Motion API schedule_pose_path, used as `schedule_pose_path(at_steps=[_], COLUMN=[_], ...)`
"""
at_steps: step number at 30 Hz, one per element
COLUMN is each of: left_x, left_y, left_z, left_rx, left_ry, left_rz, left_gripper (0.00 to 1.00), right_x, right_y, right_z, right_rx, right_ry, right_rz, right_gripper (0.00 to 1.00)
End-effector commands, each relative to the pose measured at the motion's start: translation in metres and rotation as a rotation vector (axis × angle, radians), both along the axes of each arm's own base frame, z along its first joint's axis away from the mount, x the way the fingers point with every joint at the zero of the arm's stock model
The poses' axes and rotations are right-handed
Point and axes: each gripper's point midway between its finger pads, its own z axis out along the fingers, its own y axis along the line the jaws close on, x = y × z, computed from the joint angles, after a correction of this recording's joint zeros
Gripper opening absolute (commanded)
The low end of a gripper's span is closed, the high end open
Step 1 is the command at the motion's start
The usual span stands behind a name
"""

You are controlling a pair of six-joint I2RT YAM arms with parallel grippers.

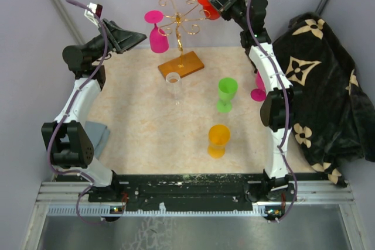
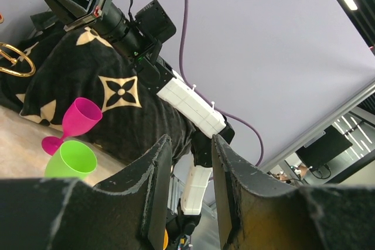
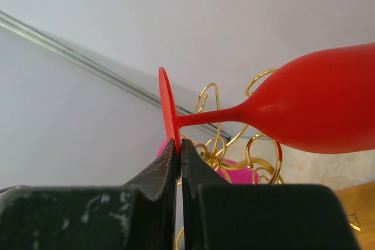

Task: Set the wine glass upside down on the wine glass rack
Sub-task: Turn the wine glass upside down at the wine rack.

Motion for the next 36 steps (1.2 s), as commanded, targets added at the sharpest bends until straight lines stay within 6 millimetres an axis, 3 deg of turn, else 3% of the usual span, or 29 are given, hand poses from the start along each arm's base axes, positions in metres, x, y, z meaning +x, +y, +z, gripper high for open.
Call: schedule_pose_path(at_steps=[1, 11, 28, 36], left_x=[-0.008, -0.007, -0.005, -0.004], left_y=[-0.002, -0.002, -0.002, -0.003], left_z=[0.004, 0.002, -0.003, -0.005], left_rx=[0.013, 0.017, 0.018, 0.016], left_ry=[-0.043, -0.041, -0.034, -0.029], left_rz=[0.000, 0.000, 0.000, -0.001], left_gripper=[0.40, 0.40, 0.40, 0.40], right_x=[-0.003, 0.003, 0.001, -0.009], right_y=[-0.001, 0.008, 0.027, 0.036], right_z=[0.016, -0.005, -0.018, -0.017], right_rx=[0.027, 0.047, 0.085, 0.086], right_ry=[-0.033, 0.011, 0.012, 0.006], right_rz=[0.020, 0.074, 0.225, 0.281], right_gripper=[0.00, 0.00, 0.00, 0.00])
